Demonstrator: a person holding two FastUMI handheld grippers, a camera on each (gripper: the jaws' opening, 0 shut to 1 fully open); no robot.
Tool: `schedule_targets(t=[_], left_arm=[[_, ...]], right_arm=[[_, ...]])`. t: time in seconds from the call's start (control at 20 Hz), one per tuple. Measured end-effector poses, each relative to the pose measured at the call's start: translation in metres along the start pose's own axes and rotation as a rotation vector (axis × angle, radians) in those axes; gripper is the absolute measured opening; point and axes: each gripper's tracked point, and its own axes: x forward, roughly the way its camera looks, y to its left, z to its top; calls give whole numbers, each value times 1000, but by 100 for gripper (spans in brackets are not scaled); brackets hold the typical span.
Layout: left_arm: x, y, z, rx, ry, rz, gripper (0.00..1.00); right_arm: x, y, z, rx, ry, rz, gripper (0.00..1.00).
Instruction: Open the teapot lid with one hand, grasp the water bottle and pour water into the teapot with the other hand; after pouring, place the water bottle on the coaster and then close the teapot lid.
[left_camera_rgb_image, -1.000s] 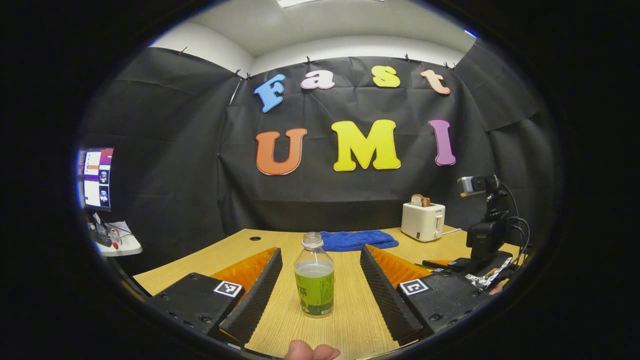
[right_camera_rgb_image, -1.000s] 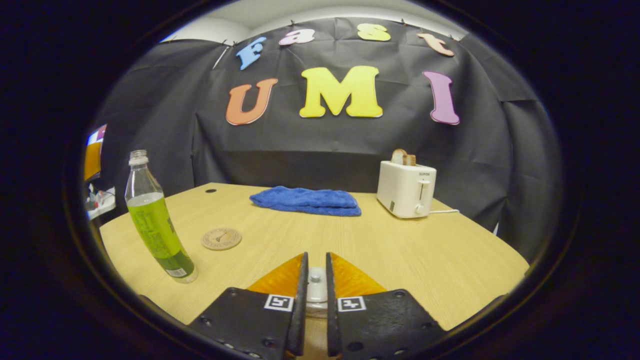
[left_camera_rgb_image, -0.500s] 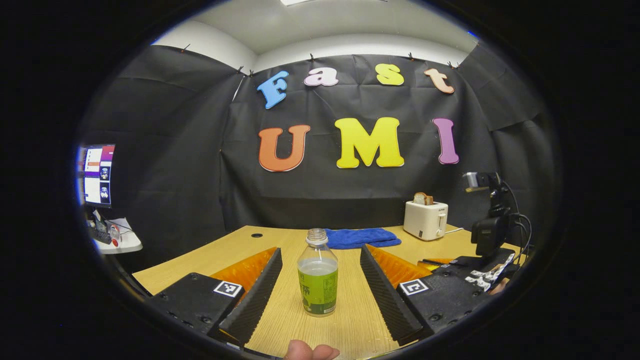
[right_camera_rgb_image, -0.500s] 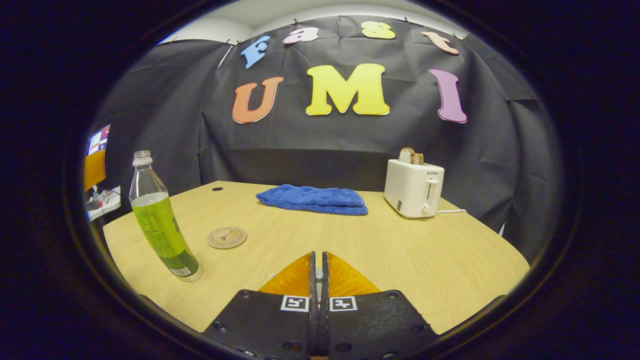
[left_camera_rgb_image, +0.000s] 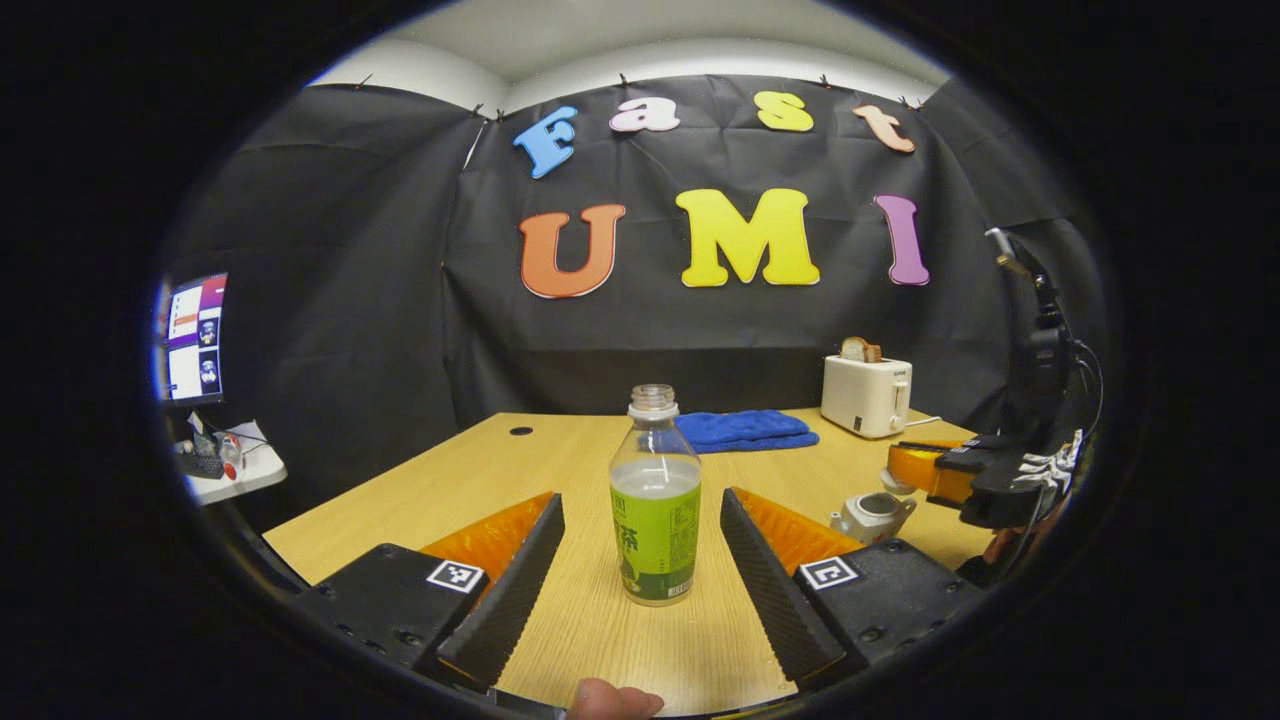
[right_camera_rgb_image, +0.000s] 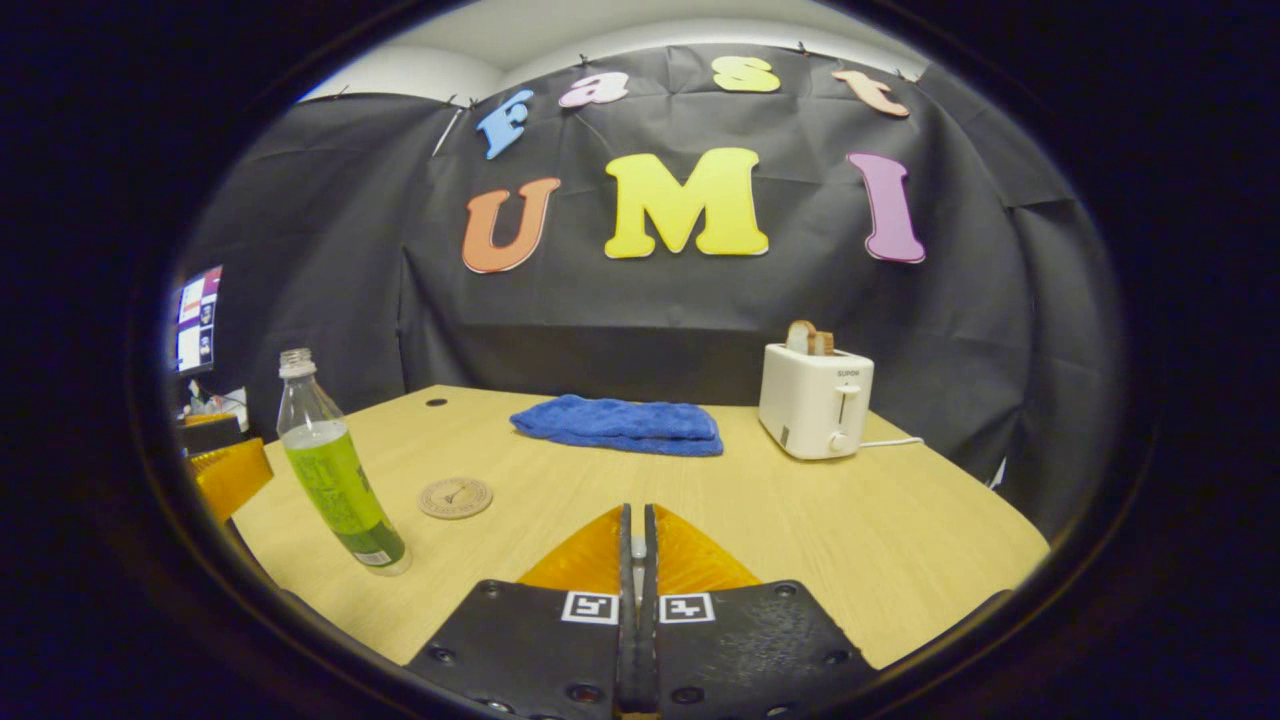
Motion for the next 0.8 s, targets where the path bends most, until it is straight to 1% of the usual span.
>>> schedule_targets(t=[0.15, 0.55, 0.7, 0.8], left_arm=[[11, -7, -14, -17, 30, -17, 98], [44, -7, -62, -43, 151, 6, 99], [54, -7, -71, -61, 180, 7, 99], [57, -8, -73, -56, 195, 5, 99]], right_arm=[[-12, -10, 8, 1, -19, -9, 0], [-30, -29, 19, -10, -45, -36, 0], [-30, -35, 19, -9, -43, -45, 0], [-31, -40, 20, -9, -44, -51, 0]])
